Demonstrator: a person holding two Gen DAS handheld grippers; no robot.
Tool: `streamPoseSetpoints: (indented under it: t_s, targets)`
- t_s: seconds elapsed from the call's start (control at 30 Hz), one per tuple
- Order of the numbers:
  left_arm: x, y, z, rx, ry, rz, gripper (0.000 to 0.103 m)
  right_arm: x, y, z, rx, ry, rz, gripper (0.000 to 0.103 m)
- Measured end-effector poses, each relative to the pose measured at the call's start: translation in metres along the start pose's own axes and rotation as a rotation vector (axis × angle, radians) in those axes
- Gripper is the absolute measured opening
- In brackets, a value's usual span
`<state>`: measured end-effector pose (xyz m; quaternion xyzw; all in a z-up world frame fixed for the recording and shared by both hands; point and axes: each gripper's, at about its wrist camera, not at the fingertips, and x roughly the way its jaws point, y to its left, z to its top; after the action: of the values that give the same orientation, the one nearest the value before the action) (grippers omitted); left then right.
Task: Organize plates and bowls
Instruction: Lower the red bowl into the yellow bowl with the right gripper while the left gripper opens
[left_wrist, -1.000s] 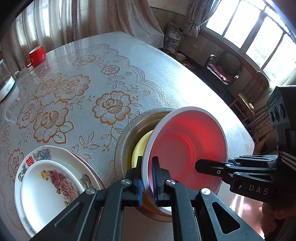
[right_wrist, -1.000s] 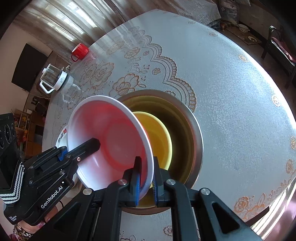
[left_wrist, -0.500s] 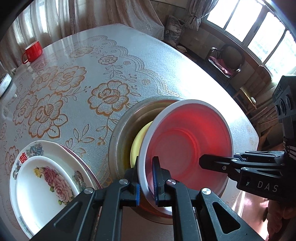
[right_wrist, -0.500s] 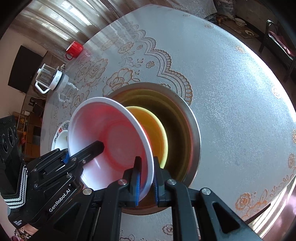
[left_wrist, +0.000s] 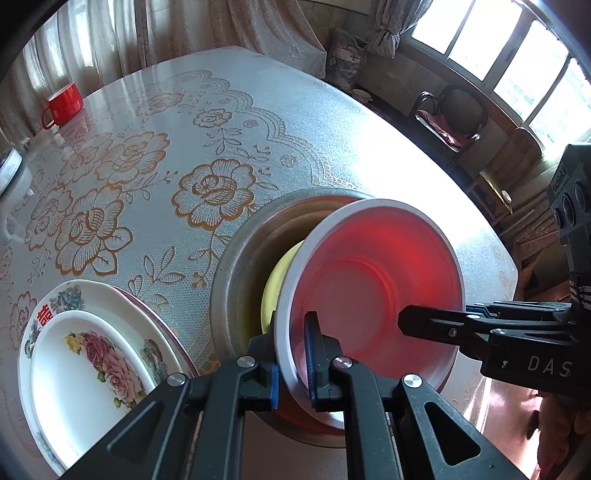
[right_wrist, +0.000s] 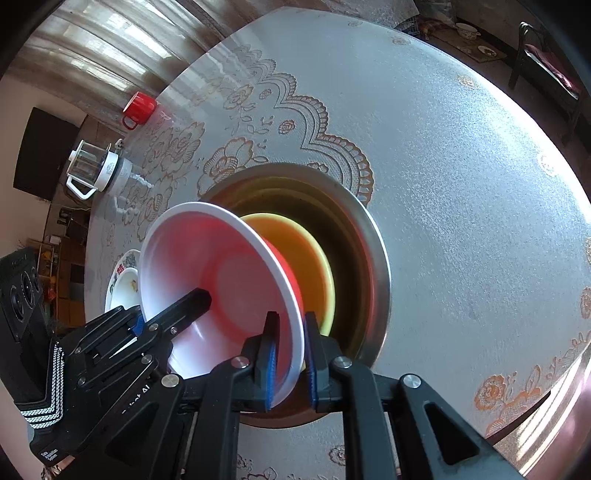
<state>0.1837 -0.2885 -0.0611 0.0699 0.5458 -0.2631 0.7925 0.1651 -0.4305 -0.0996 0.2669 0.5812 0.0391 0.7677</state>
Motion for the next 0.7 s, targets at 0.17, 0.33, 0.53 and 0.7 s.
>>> streamPoseSetpoints:
  t_s: [0.17,0.33,0.53,0.7]
  targets:
    - [0.001,0.0,0.0,-0.005,0.01,0.013,0.009,-0.009,0.001,-0.003,-0.018,-0.033,-0.022,0.019]
    - [0.006,-0.002,-0.001,0.003,0.023,0.018,0.01,-0.007,-0.002,-0.005,-0.015,-0.037,-0.014,0.019]
    - [0.008,-0.003,0.001,0.009,0.038,0.02,0.017,-0.012,-0.002,-0.006,-0.019,-0.08,-0.024,0.015]
    - [0.001,-0.002,0.003,-0.008,0.024,0.001,0.037,-0.018,-0.007,-0.003,0.014,-0.107,-0.037,0.015]
